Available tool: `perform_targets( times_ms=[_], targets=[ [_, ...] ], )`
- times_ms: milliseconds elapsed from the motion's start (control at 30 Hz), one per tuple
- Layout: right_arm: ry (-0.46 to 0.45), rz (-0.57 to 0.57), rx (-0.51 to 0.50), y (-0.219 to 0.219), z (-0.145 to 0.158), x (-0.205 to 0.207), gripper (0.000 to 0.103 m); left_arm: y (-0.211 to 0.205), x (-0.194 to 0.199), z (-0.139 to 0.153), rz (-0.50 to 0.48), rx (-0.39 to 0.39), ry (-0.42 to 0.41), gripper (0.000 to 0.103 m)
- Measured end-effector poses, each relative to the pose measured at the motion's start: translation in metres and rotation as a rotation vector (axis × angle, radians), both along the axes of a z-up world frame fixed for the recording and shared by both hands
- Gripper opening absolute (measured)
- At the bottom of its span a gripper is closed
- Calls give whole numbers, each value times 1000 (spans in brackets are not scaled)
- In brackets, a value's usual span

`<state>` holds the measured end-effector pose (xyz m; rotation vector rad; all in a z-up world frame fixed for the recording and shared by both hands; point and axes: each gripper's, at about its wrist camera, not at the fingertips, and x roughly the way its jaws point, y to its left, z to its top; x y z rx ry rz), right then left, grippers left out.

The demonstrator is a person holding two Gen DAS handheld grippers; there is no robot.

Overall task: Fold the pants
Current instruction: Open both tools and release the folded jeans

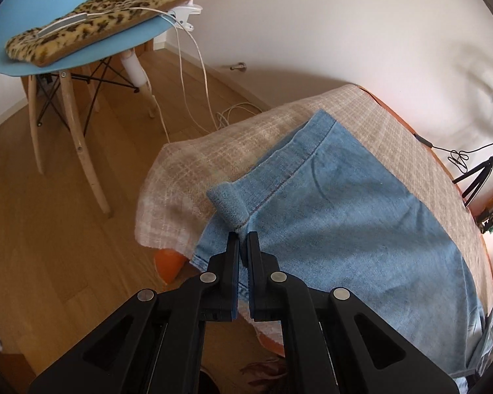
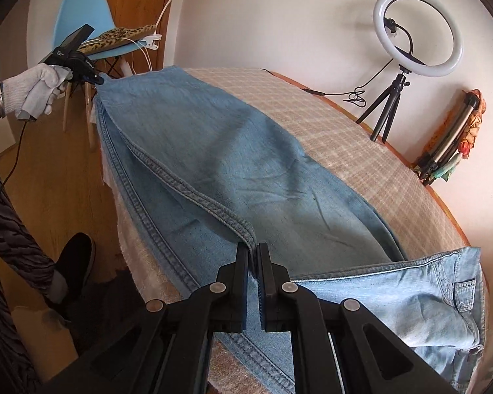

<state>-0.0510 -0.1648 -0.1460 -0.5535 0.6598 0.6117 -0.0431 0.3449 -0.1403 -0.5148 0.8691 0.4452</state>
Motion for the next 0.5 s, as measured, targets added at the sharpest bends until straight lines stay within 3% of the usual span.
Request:
perform_targets(
  times_ms=[267, 367, 433, 500],
  targets=[
    [18, -2, 19, -2, 3, 0, 4, -6, -2, 14, -4, 89, 39, 8],
    [48, -12, 50, -9, 4, 0, 12, -8, -4, 27, 3, 145, 35, 8],
    [55, -23, 81, -14, 9, -2, 28, -12, -5, 40, -8, 180, 10, 10],
    [59, -29, 120, -20, 17, -5, 33, -20, -3, 54, -26, 197, -22, 22]
  ],
)
